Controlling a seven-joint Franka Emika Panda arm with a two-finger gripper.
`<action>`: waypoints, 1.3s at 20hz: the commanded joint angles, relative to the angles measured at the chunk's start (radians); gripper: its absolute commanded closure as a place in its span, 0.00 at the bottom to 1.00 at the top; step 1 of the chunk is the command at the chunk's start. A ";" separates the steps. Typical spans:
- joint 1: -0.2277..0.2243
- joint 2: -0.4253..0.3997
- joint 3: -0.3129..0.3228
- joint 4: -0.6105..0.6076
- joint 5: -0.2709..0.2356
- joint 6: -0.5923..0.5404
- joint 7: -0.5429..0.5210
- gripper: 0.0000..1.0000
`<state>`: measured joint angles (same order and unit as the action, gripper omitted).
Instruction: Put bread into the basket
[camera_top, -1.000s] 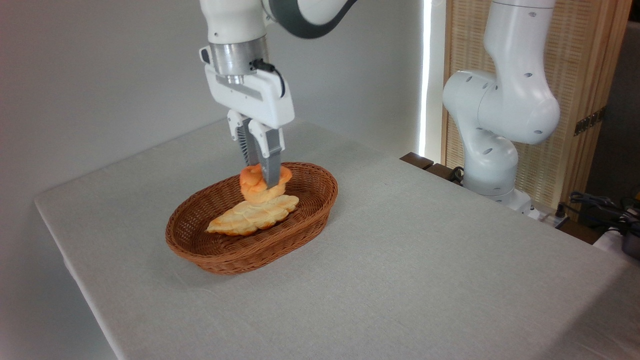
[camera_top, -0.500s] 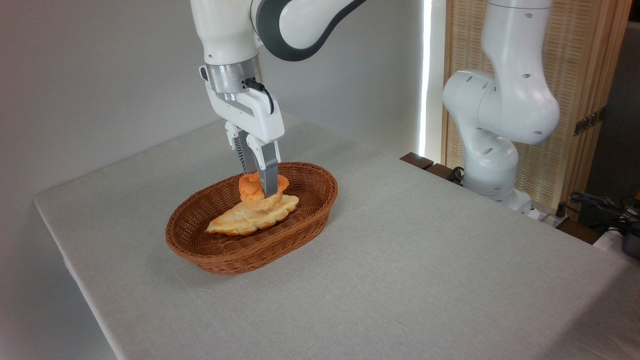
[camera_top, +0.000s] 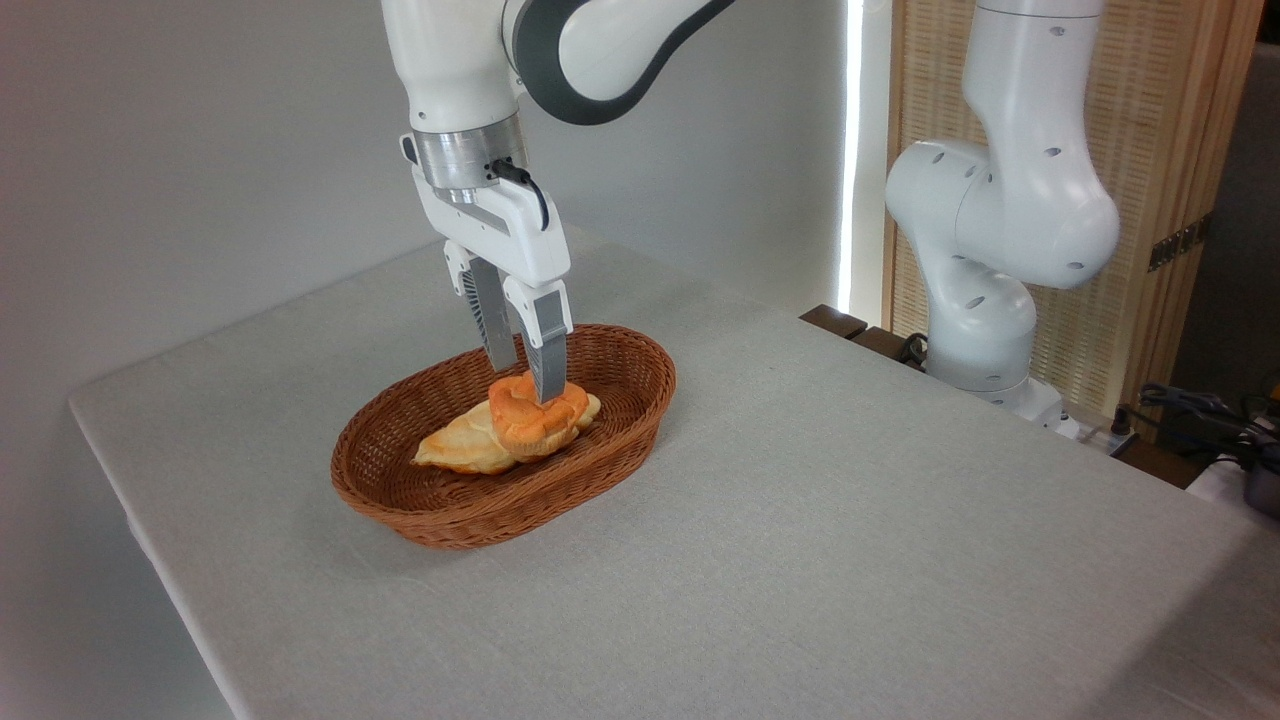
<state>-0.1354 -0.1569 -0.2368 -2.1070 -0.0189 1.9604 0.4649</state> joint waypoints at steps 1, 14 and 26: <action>-0.003 -0.006 0.004 -0.008 -0.018 0.022 -0.008 0.00; 0.002 -0.023 0.192 0.220 -0.016 -0.210 0.165 0.00; 0.019 0.068 0.304 0.467 -0.033 -0.365 0.244 0.00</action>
<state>-0.1194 -0.1632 0.0571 -1.7472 -0.0193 1.6561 0.6898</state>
